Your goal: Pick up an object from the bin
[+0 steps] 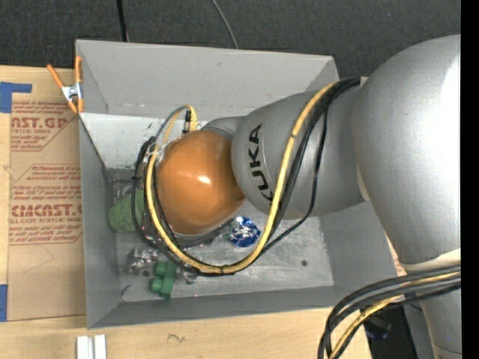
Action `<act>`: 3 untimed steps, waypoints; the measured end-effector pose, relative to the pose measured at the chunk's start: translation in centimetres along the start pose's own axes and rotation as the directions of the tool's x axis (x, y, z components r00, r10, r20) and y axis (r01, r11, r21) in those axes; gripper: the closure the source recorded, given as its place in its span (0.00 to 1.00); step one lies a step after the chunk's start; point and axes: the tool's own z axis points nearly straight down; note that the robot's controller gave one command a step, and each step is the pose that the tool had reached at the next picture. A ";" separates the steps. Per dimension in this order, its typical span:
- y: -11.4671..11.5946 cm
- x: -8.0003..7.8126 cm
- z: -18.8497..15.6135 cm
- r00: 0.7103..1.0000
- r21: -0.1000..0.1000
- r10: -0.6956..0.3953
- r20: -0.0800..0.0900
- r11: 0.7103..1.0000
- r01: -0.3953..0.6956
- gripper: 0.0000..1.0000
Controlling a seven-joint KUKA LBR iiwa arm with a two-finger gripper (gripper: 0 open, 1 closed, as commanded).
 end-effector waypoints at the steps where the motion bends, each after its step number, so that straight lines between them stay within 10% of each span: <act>1: 0.1 -2.2 2.8 0.960 -0.003 -0.279 -0.002 0.960 0.279 0.00; 2: 1.0 0.1 2.8 0.765 0.002 -0.644 0.004 0.765 0.644 0.00; 3: 0.6 0.3 2.6 0.767 0.004 -0.641 -0.004 0.767 0.641 1.00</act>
Offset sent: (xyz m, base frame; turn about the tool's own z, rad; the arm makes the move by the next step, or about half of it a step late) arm 0.0043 0.0204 -0.0293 -0.2849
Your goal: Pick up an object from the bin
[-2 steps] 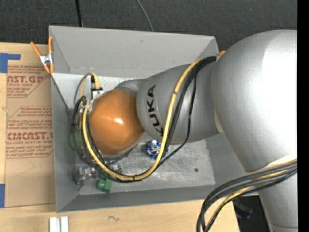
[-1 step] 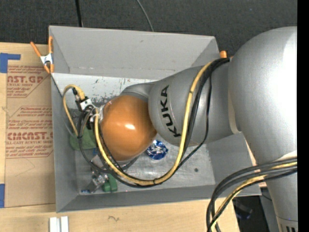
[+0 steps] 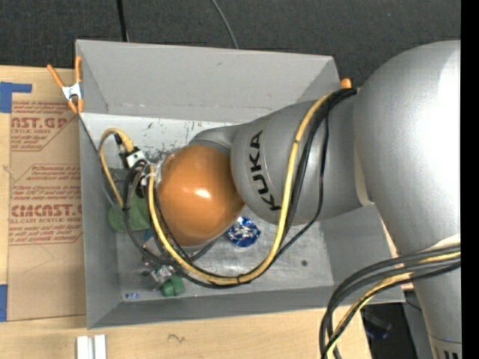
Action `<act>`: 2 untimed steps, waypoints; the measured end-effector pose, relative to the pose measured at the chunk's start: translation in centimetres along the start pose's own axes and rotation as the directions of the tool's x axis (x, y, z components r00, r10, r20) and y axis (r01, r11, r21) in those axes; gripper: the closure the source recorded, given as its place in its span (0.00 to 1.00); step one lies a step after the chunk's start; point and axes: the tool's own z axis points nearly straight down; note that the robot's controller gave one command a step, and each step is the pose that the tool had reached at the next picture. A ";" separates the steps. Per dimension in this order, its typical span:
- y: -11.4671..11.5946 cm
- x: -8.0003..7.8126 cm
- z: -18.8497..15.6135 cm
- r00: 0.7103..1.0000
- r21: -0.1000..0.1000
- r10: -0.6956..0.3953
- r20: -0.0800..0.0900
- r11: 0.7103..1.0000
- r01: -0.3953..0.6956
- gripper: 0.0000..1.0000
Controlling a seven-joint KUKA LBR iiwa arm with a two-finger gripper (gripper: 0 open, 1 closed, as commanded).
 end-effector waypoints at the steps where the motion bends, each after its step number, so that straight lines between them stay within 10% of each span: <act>1: -0.2 -0.1 -6.1 1.000 0.002 0.002 0.004 1.000 -0.002 1.00; 2: -0.3 -0.3 -11.9 1.000 0.002 0.004 0.004 1.000 -0.004 1.00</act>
Offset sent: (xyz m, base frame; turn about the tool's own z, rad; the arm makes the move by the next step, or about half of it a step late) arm 0.0000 -0.0002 0.0579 0.0000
